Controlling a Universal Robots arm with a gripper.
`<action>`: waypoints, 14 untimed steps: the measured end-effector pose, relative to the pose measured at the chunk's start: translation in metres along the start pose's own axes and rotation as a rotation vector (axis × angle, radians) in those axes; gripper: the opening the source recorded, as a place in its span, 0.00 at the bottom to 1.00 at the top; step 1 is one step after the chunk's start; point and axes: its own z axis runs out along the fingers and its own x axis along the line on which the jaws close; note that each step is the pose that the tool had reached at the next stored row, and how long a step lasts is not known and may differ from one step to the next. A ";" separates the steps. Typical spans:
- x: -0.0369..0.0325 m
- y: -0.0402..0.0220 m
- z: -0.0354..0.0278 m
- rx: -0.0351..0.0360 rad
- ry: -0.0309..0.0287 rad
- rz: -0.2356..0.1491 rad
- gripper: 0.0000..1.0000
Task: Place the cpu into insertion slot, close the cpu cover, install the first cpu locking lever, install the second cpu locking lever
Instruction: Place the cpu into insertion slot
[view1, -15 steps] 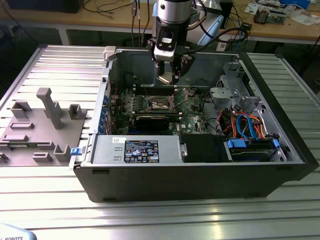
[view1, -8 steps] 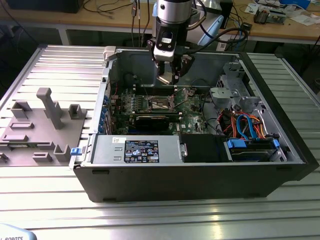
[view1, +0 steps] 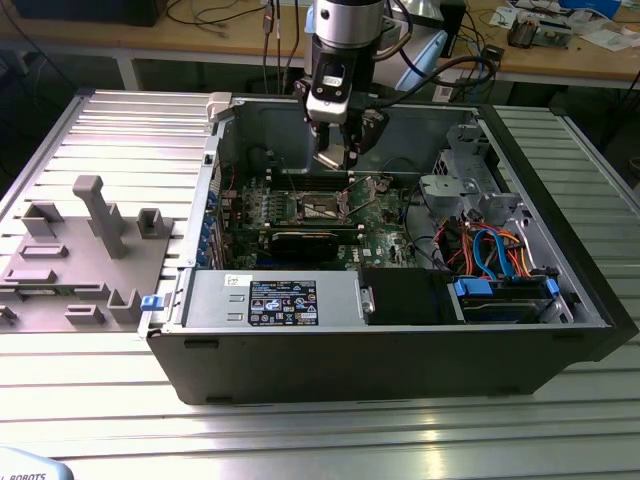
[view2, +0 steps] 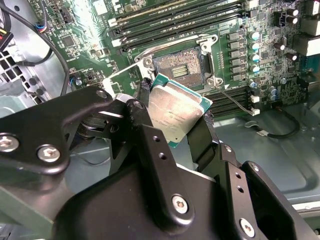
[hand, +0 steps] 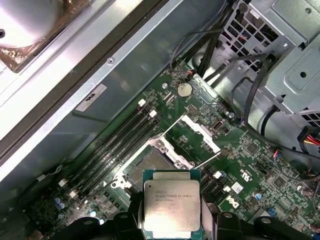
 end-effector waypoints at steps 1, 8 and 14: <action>0.0000 0.0000 0.0001 0.0006 -0.0007 0.001 0.54; 0.0000 0.0000 0.0007 0.0062 -0.0067 0.009 0.54; 0.0000 -0.0001 0.0010 0.0084 -0.0093 0.016 0.54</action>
